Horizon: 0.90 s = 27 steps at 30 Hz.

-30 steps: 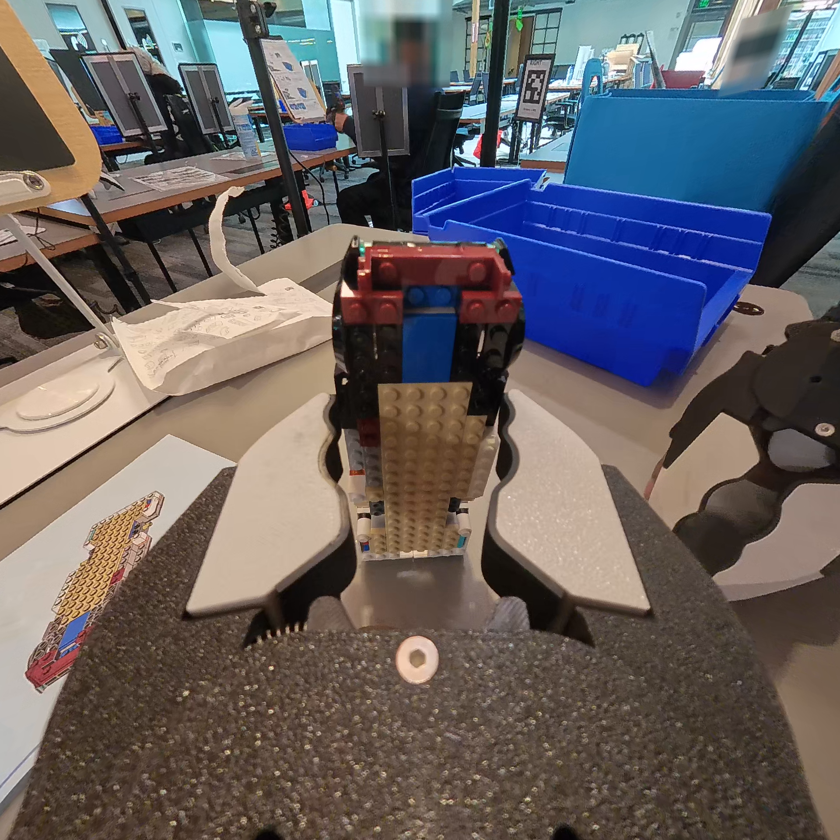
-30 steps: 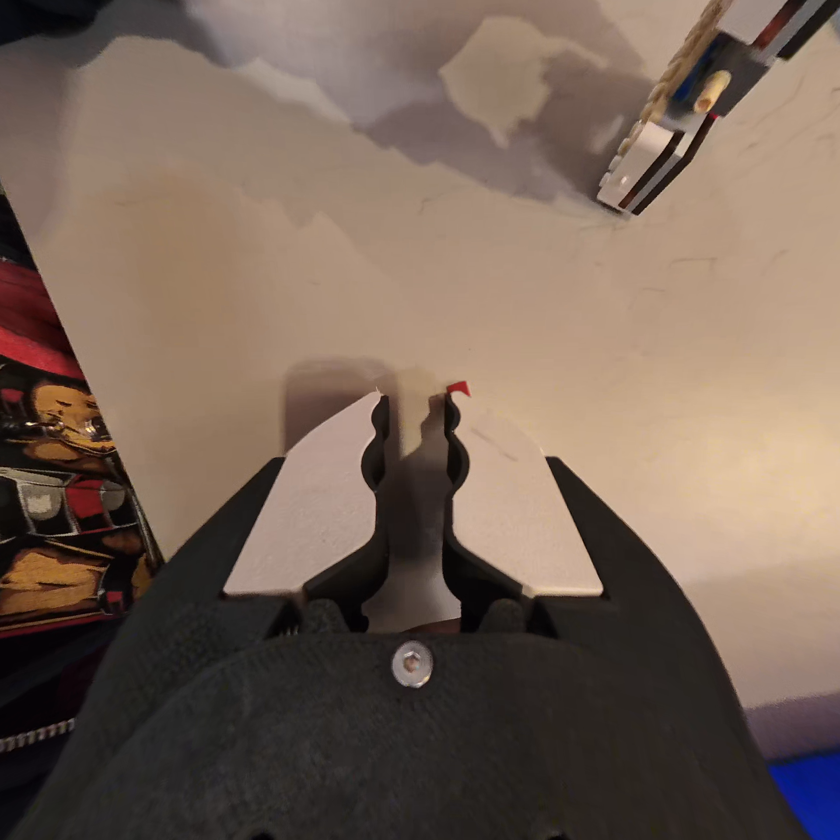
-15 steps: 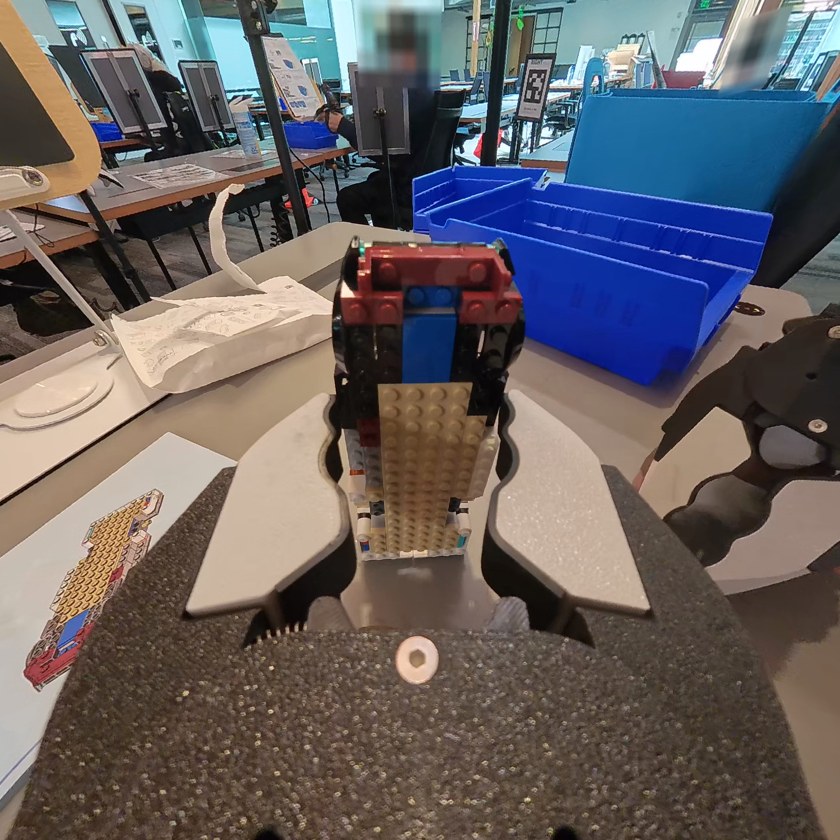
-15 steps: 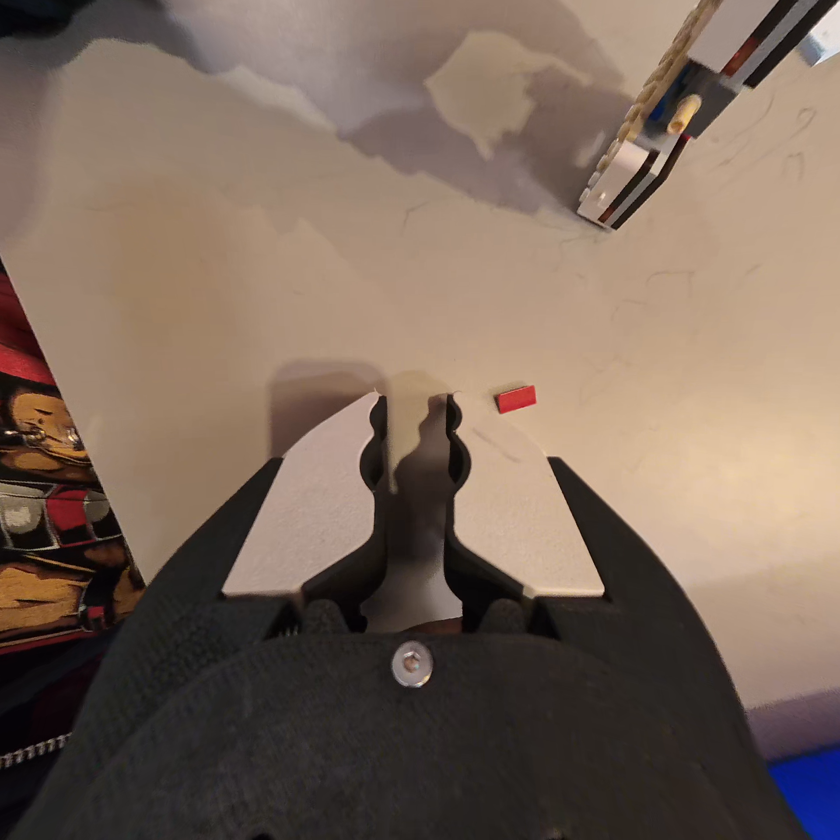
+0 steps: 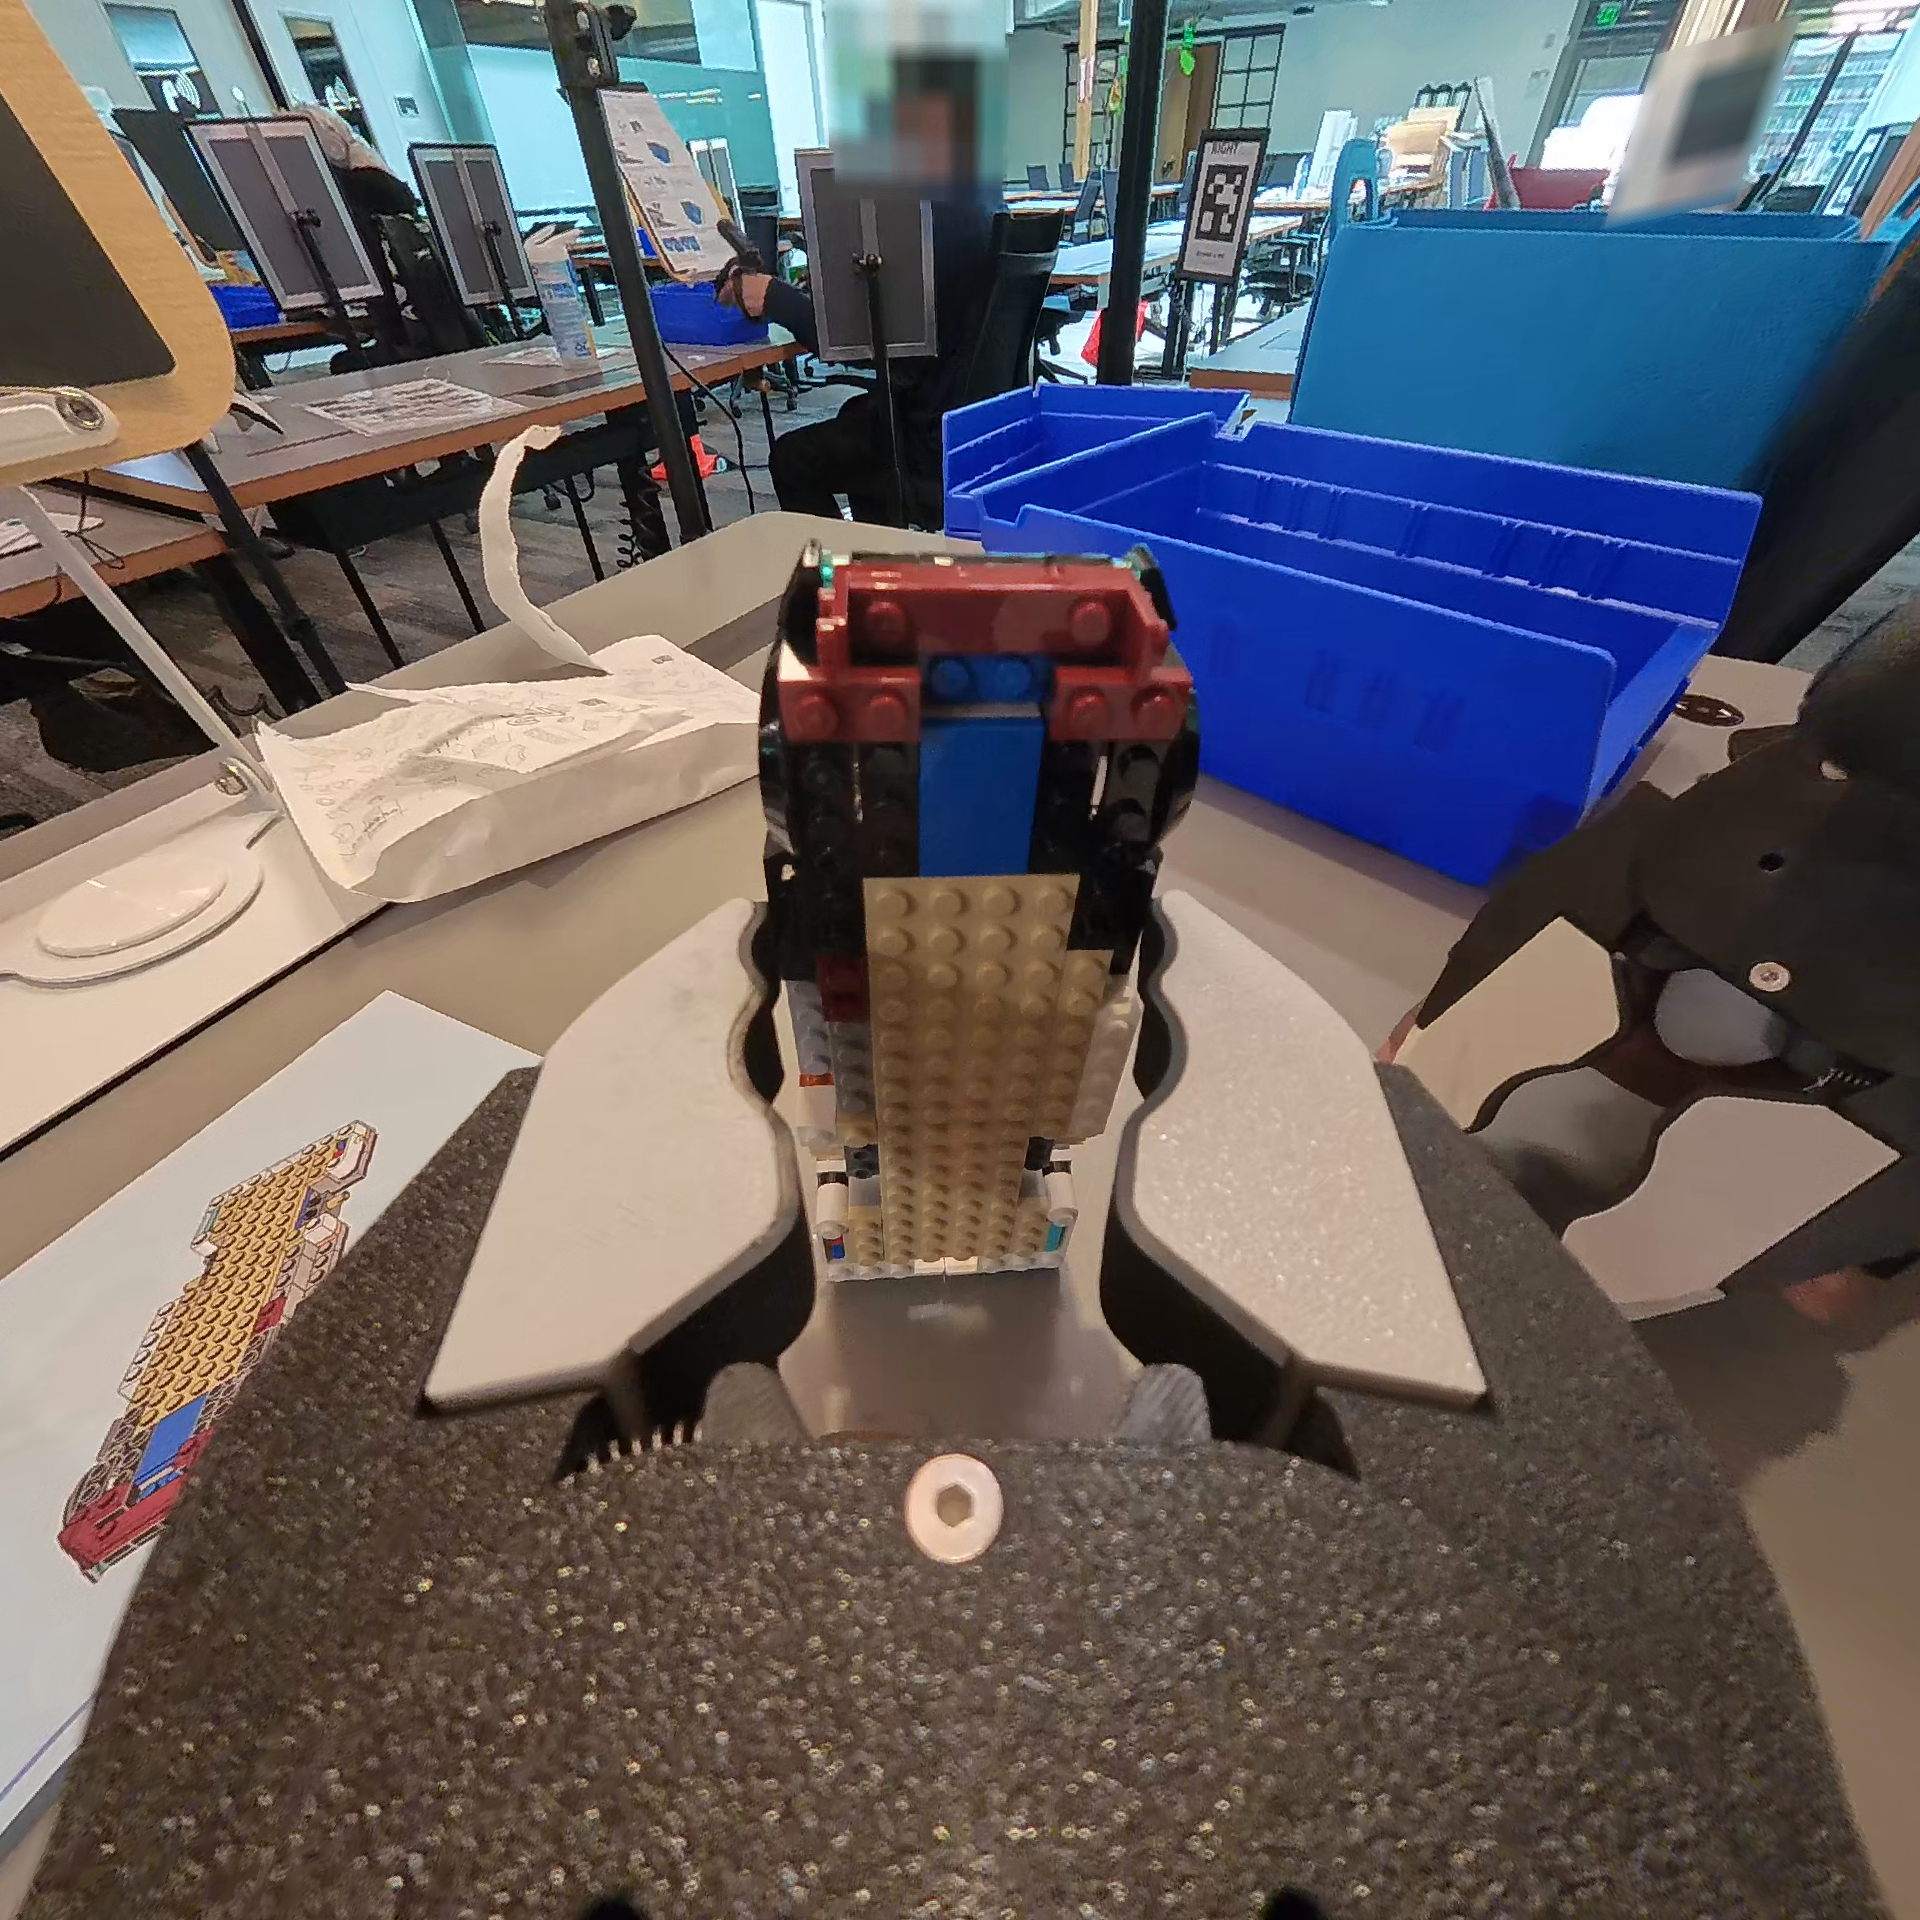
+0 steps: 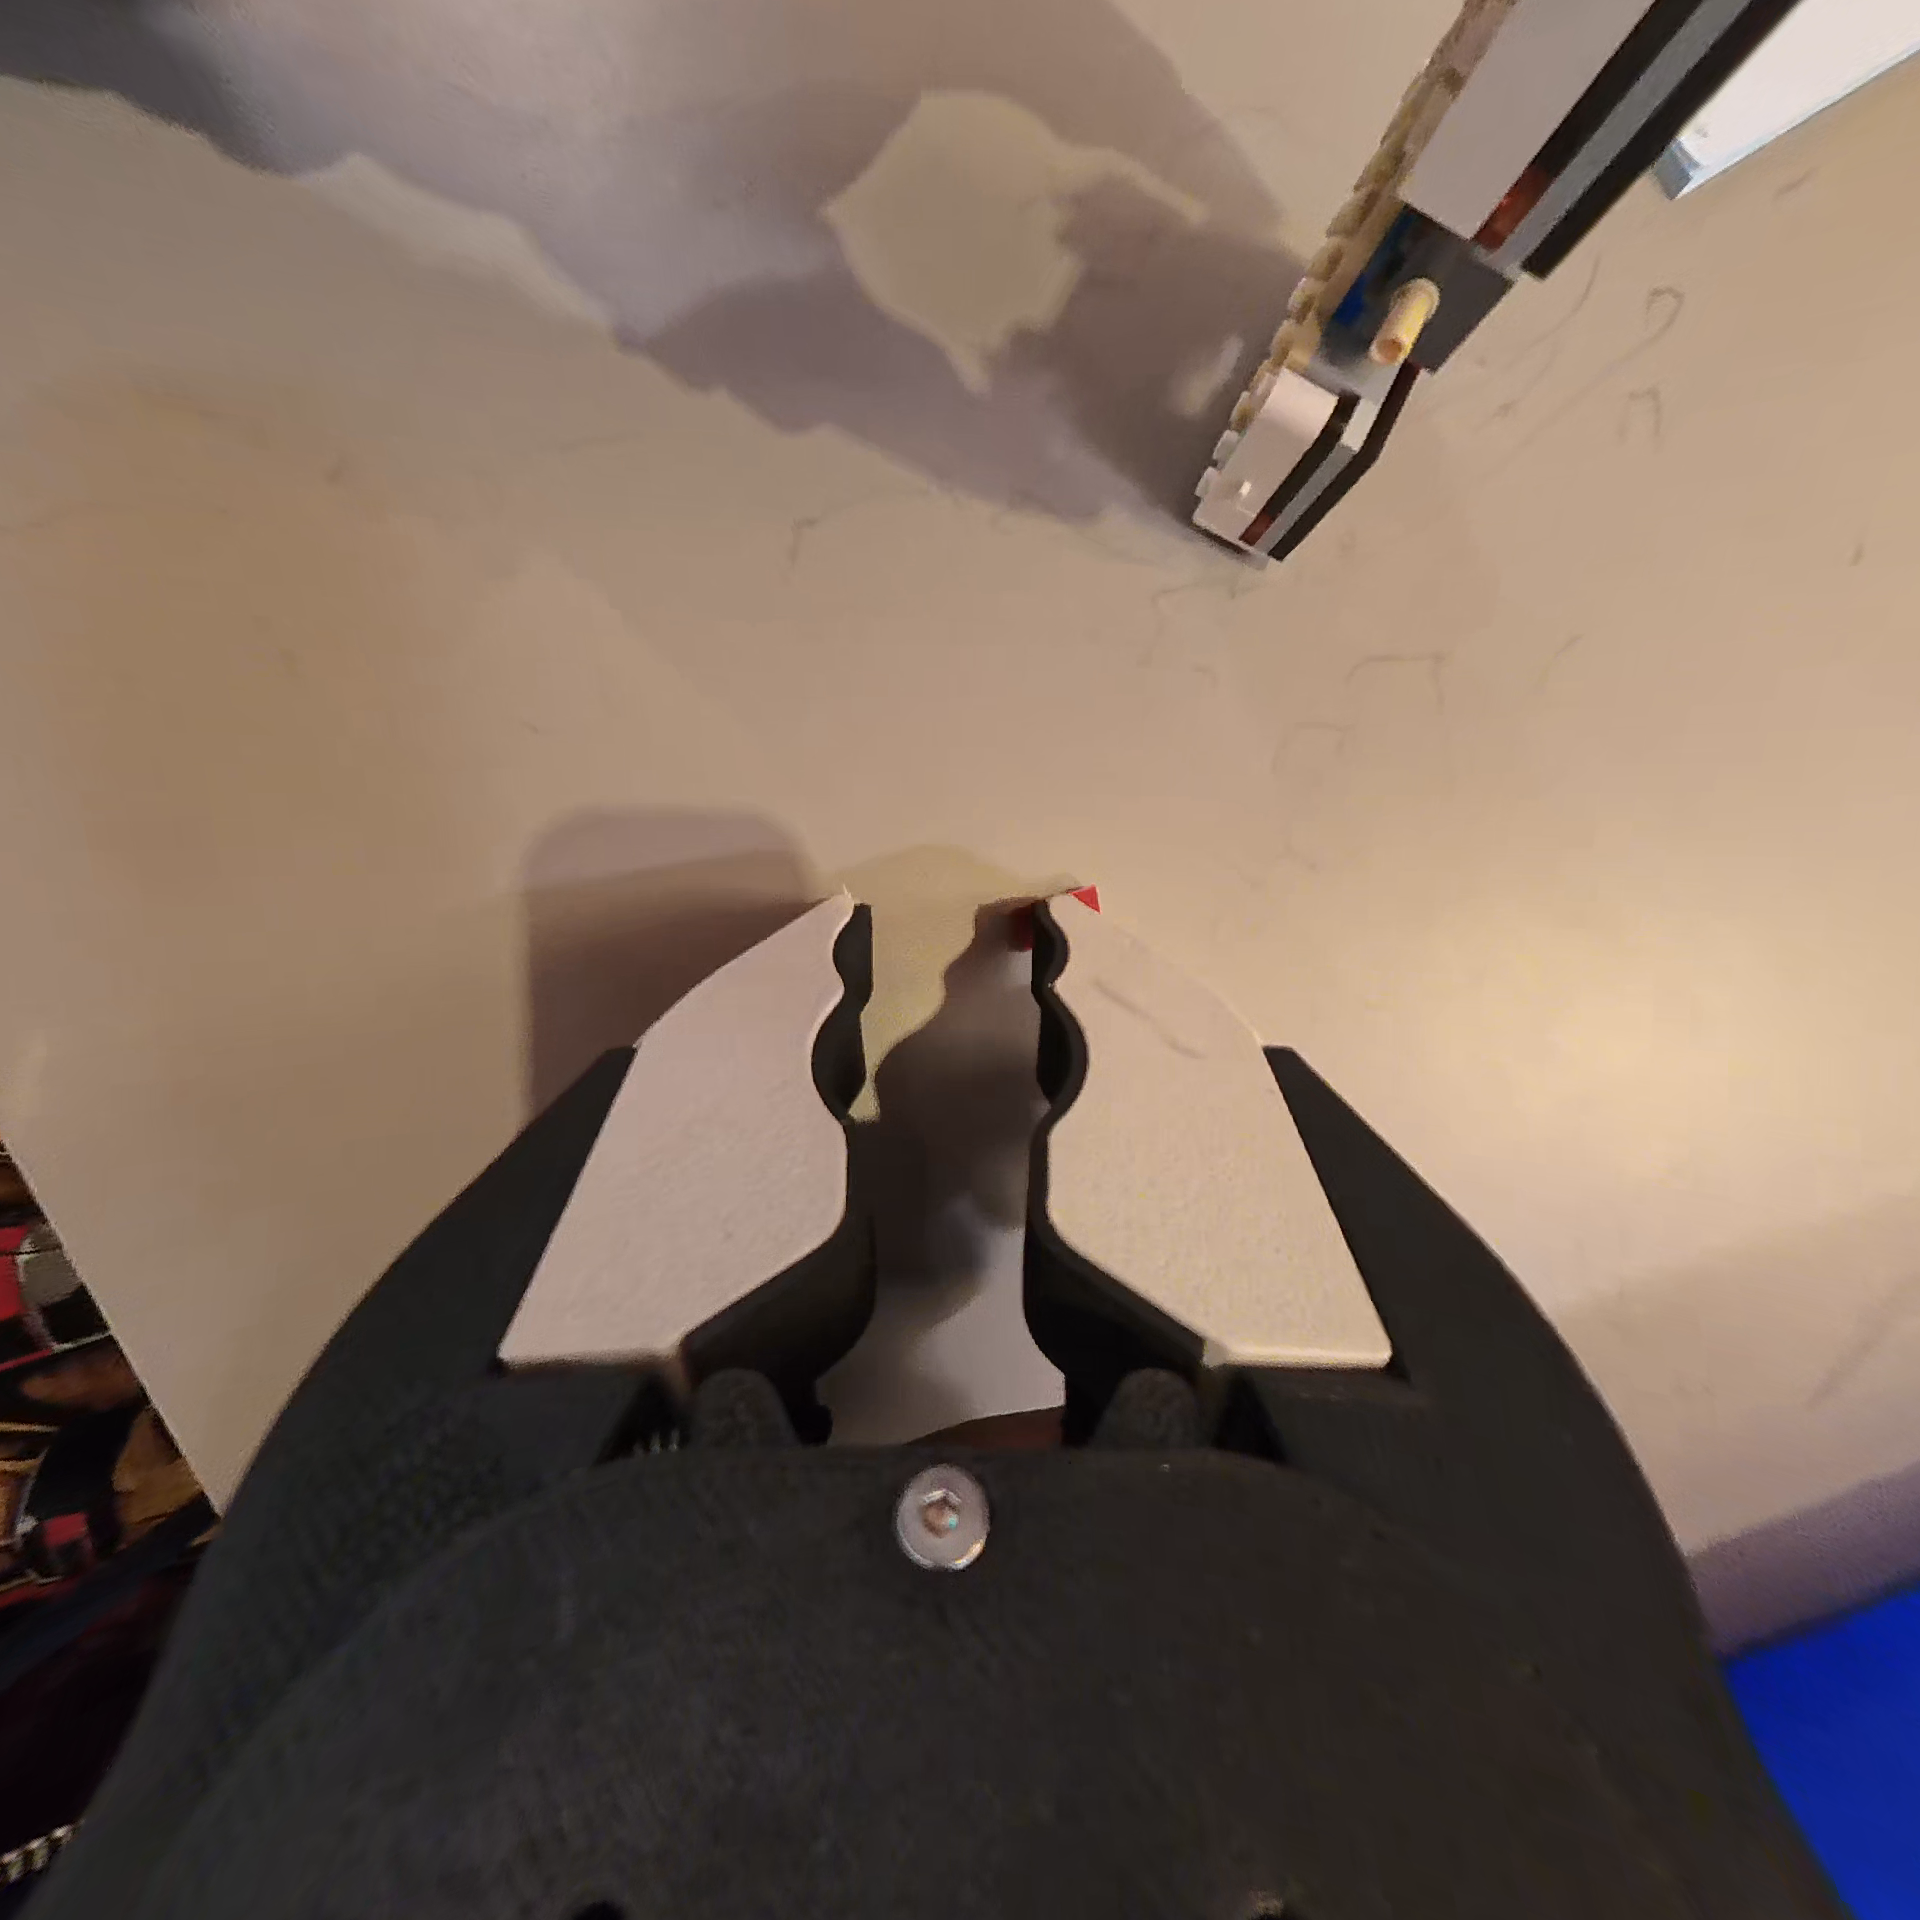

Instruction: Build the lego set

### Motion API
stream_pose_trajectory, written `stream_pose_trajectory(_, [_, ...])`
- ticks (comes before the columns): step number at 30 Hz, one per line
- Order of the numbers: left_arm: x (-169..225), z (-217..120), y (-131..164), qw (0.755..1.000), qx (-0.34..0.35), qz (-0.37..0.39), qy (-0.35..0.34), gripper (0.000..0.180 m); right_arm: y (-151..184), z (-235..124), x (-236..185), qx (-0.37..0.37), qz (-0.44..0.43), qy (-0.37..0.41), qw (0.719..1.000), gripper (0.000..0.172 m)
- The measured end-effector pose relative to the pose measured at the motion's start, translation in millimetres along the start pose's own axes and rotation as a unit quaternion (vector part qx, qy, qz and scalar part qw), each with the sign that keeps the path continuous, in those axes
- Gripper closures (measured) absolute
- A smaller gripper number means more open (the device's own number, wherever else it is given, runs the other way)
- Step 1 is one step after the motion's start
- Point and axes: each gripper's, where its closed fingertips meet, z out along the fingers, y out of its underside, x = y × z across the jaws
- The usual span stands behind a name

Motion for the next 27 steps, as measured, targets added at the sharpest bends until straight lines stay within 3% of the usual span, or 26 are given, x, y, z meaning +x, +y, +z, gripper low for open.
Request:
stream_pose_trajectory(15, [-0.4,-3.0,-4.7,1.000,0.006,0.001,-0.002,0.114,-5.7,6.3,-2.7,-0.002,0.014,-0.034,0.999,0.143])
stream_pose_trajectory(20, [-0.9,-3.5,-5.5,1.000,0.007,0.000,-0.003,0.114,-16.3,-2.7,2.1,0.037,0.040,-0.032,0.998,0.140])
stream_pose_trajectory(27, [-0.3,-3.5,-5.8,1.000,0.008,0.001,-0.002,0.114,0.6,2.9,3.9,0.002,0.038,-0.034,0.999,0.139])
